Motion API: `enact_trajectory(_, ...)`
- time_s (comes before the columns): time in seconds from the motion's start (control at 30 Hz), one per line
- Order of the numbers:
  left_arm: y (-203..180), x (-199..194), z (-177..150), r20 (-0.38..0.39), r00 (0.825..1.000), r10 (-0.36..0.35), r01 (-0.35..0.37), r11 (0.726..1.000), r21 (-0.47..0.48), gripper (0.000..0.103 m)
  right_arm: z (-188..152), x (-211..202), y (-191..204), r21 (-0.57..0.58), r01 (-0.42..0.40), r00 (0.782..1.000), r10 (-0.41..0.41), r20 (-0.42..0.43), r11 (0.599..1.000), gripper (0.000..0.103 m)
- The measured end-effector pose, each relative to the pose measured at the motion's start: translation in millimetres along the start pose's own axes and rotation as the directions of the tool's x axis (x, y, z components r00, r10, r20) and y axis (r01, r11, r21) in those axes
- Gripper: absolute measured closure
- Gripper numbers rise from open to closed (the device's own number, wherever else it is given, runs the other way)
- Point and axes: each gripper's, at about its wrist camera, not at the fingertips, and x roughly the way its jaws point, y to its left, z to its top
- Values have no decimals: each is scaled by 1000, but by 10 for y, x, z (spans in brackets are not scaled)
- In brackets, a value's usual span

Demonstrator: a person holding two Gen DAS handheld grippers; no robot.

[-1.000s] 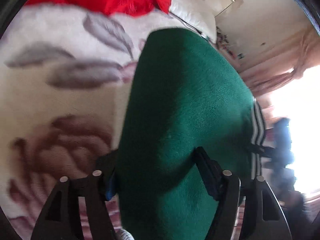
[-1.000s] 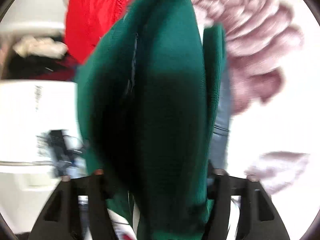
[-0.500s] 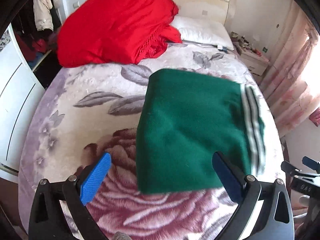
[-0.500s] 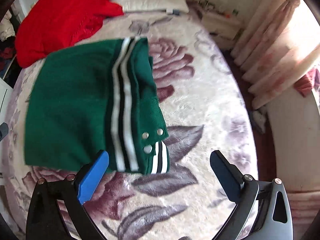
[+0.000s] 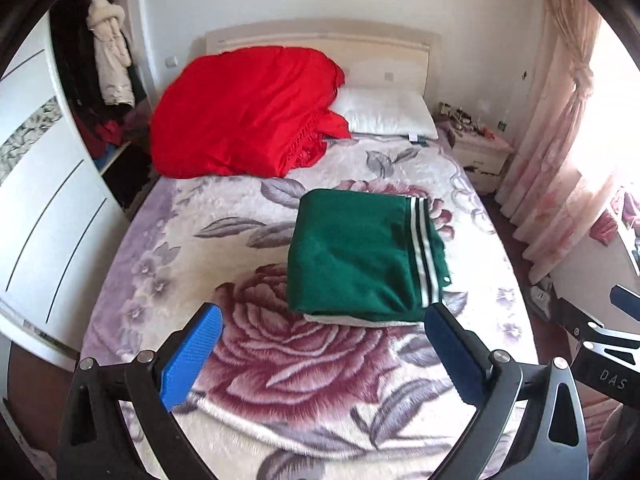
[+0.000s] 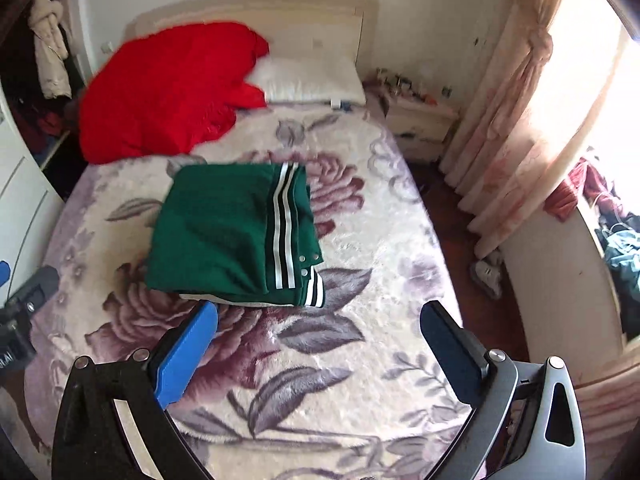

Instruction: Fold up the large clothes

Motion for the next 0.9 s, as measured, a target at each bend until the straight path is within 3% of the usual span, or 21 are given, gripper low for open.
enact_trajectory(0.23, 34, -987, -188, 90, 996, 1, 3, 999, -49, 0, -239, -1263, -137, -17, -9, 993, 11, 121, 1000, 0)
enact_trajectory(0.4, -10, -1377, -321, 125, 992, 4, 0, 999, -37, 0, -438, -1987, -215, -9, -36, 982, 37, 184, 999, 0)
enact_trajectory(0.7, -31, -1802, -509, 105, 994, -14, 17, 999, -31, 0, -742, -2775, -274, -22, -59, 970, 63, 235, 998, 0)
enact_trajectory(0.9, -43, -2016, -550, 153, 988, -1, 6, 999, -32, 0, -835, -3090, -379, -28, -63, 962, 68, 266, 998, 0)
